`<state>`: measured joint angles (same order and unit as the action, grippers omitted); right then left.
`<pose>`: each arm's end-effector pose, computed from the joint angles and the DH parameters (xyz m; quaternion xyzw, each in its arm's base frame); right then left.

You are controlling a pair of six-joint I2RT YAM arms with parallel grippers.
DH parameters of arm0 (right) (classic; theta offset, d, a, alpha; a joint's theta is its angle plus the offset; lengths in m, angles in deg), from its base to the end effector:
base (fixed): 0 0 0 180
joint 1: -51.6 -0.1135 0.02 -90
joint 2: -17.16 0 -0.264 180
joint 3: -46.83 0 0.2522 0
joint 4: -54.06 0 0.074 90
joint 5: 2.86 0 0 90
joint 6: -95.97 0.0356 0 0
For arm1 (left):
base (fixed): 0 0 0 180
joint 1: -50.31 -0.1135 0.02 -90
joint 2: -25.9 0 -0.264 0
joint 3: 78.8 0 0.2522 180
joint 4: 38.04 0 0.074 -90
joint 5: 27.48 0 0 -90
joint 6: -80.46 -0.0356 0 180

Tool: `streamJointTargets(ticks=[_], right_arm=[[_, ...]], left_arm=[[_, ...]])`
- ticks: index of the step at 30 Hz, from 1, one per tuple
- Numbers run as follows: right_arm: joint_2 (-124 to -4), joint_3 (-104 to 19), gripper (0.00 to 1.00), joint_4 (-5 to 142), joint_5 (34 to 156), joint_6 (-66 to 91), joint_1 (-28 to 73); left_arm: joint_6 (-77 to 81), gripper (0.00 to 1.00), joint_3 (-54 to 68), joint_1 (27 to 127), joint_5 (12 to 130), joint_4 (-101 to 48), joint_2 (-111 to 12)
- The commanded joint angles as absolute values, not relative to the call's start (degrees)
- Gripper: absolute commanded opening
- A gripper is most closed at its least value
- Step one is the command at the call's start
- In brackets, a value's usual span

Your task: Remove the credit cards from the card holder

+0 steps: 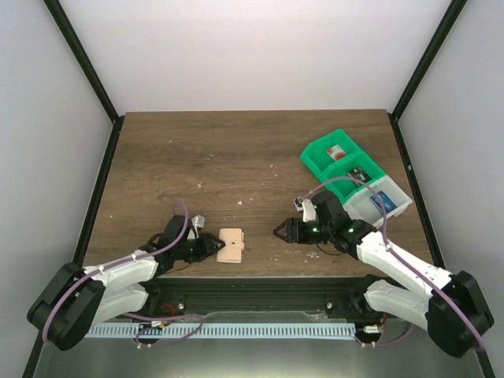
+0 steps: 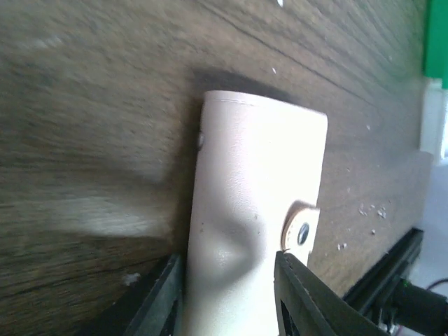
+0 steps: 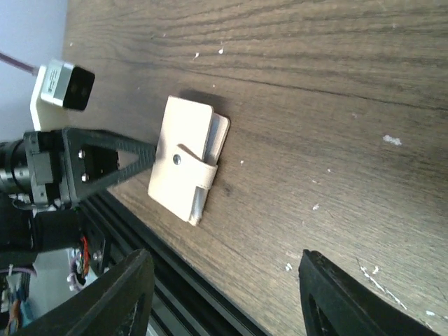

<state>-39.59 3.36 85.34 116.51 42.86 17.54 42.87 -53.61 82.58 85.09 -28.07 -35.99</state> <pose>0.1522 0.1240 0.2027 -0.0758 0.8944 0.4073 0.1686 0.1374 -0.1029 0.1179 -0.0882 0.9100 -0.3783 0.1451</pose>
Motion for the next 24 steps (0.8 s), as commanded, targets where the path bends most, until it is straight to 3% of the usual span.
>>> streamJointTargets(ticks=[1,7,15,24], right_arm=[[-41.5,-1.6,0.54,84.8,109.3,42.1,15.2],[-48.1,-6.6,0.4,87.2,99.9,42.1,8.7],[-60.3,-14.3,0.34,88.7,88.9,40.7,-2.0],[-72.0,-21.2,0.3,90.0,85.7,41.5,-7.1]], left_arm=[[51.9,0.37,-57.8,84.1,91.0,-43.8,-38.0],[53.7,0.34,-56.4,87.8,90.6,-47.2,-40.1],[60.7,0.36,-61.3,87.2,86.4,-48.2,-35.4],[62.3,0.38,-63.5,80.8,90.1,-48.9,-27.5]])
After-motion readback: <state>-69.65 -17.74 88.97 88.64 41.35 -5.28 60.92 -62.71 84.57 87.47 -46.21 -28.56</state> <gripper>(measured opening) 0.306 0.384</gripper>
